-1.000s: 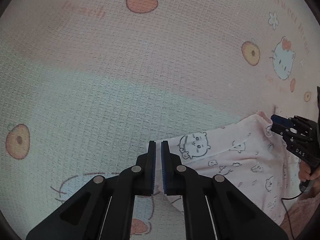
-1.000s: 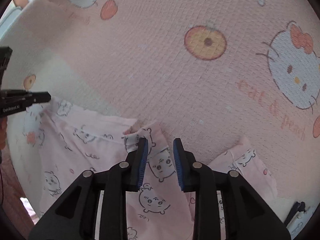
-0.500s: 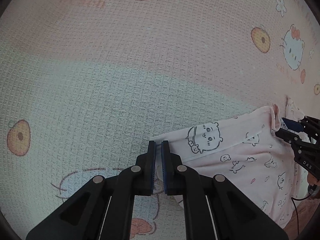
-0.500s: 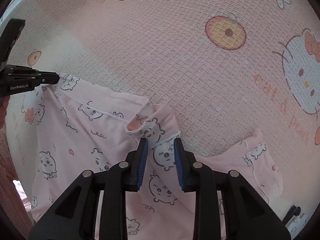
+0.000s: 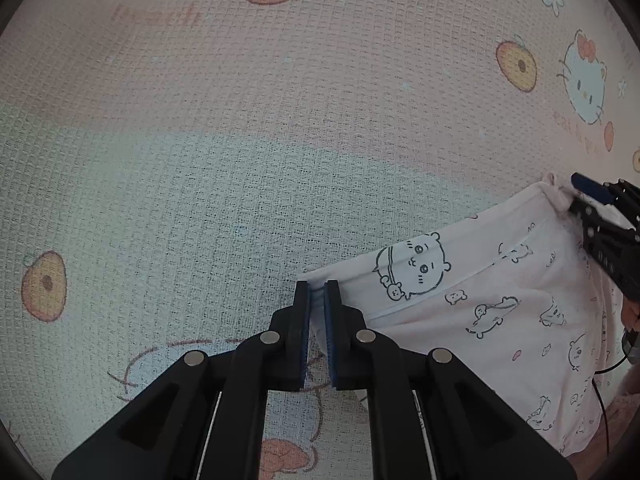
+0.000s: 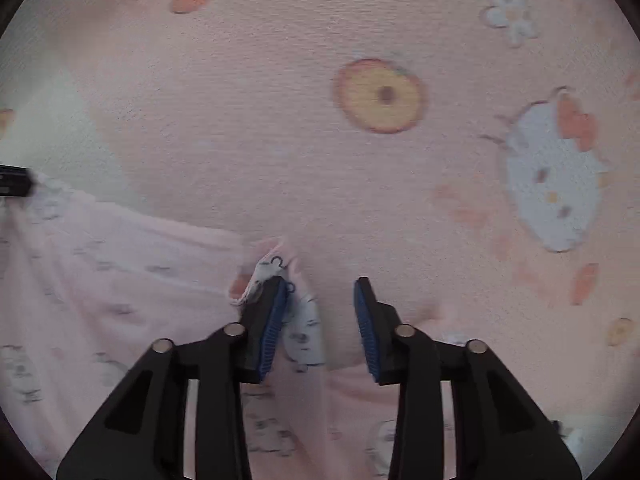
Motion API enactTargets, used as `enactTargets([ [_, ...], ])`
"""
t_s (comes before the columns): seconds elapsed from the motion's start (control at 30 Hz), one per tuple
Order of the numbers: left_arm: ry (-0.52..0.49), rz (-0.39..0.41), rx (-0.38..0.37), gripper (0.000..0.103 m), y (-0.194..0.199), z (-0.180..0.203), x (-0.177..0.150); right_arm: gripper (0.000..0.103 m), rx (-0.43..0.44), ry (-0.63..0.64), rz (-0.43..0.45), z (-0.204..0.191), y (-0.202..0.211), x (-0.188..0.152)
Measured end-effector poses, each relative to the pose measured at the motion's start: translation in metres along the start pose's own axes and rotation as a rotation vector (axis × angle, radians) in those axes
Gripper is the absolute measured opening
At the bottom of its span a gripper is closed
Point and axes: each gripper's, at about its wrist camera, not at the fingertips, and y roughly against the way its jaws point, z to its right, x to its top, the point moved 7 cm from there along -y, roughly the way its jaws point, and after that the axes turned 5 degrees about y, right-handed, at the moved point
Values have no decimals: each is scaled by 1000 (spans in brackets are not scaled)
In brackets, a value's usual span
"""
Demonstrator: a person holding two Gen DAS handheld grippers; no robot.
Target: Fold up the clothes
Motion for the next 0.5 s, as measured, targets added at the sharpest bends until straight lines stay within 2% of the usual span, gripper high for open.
enactTargets([
  [0.03, -2, 1, 0, 8, 2, -2, 0, 19, 33, -75, -40, 12, -13, -5],
  [0.07, -2, 3, -1, 8, 3, -3, 0, 19, 114, -172, -57, 21, -18, -8],
  [0.1, 15, 5, -11, 8, 5, -2, 0, 18, 165, -234, -42, 27, -13, -7],
  [0.17, 62, 14, -53, 8, 10, -1, 3, 23, 248, -207, 25, 15, 8, 1],
  [0.27, 125, 24, -150, 8, 20, 7, 7, 33, 369, -61, 72, -30, 39, 11],
  [0.4, 185, -70, -256, 8, -6, 18, -11, 37, 366, -11, -28, -117, 35, 29],
  [0.47, 130, -33, -237, 7, -8, 29, -11, 43, 399, -74, -15, -134, 33, 37],
  [0.5, 99, -15, -218, 5, -6, 36, -8, 41, 412, -101, -6, -138, 31, 39],
])
